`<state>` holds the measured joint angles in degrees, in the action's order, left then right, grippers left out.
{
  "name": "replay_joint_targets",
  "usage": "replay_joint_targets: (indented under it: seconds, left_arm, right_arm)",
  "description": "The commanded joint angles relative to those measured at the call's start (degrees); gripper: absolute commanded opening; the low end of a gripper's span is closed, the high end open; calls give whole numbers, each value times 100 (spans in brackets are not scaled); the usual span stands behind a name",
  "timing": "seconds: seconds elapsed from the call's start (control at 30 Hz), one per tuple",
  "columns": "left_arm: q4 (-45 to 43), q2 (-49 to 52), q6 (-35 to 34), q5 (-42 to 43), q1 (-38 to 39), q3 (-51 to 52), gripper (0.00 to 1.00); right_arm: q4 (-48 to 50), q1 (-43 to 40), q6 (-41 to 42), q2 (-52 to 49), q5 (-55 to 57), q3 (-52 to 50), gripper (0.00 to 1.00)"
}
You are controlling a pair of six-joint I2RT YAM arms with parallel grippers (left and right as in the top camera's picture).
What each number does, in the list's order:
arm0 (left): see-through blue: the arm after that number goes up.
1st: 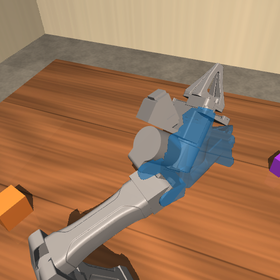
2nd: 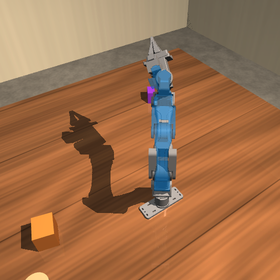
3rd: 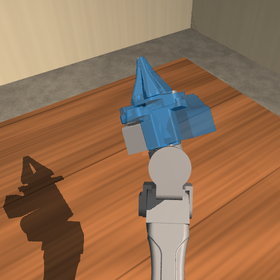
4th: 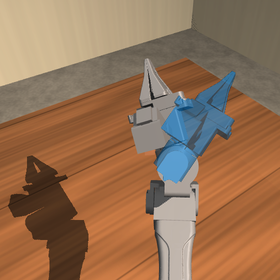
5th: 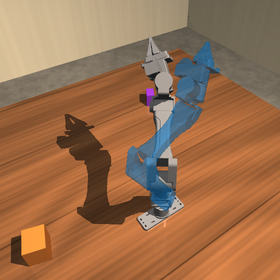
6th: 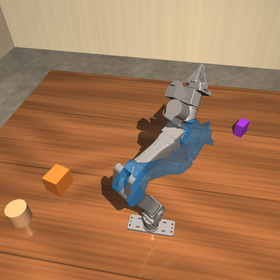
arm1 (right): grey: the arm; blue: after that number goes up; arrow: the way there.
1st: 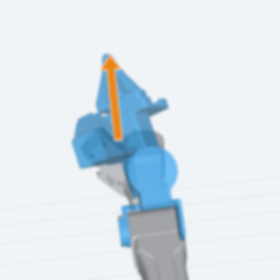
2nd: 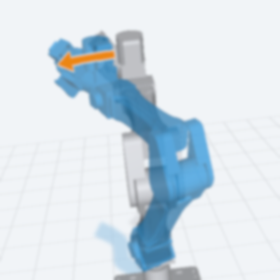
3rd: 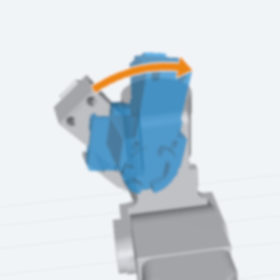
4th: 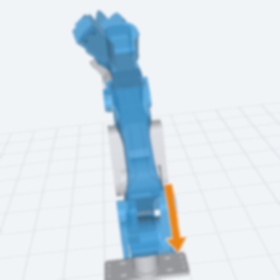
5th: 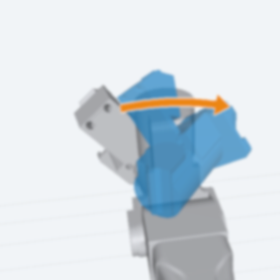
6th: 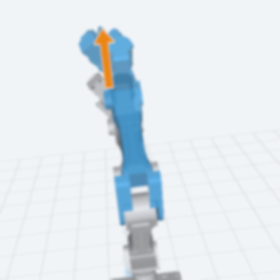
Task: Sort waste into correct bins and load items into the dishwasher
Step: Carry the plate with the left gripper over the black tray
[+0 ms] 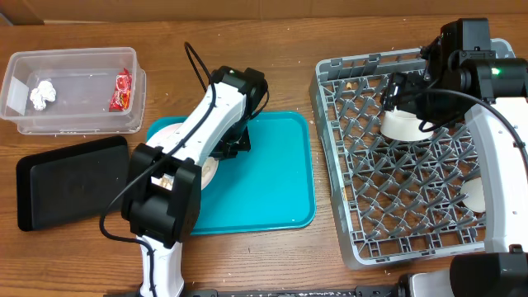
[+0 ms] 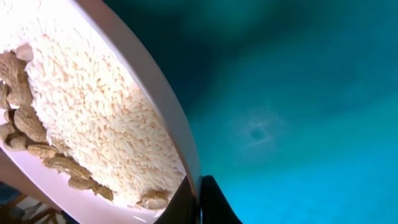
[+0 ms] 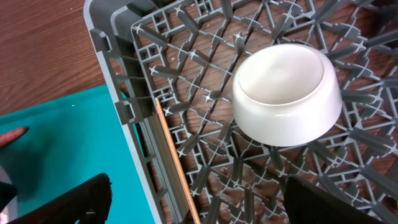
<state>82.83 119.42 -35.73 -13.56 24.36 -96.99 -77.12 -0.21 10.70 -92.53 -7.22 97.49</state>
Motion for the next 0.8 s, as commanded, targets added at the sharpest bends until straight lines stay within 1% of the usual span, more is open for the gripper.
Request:
replay_joint_targets:
  seconds: [0.0,0.2,0.47,0.77]
  left_arm:
    - [188,13,107,-155,-85,-323,4]
    - [328,-83,365,275,-498,-411,4]
    - [356,-518,625,323,-1268,-411,4]
    - [302,-1080,1237,761,-2208,-411,4]
  right_arm:
    - [31,46,-4,-17,26,35,91]
    - [31,46,-4,-17,26,35,91]
    - [28,46,-22,-17,33,35,91]
    - [31,46,-22,-17,116,35,91]
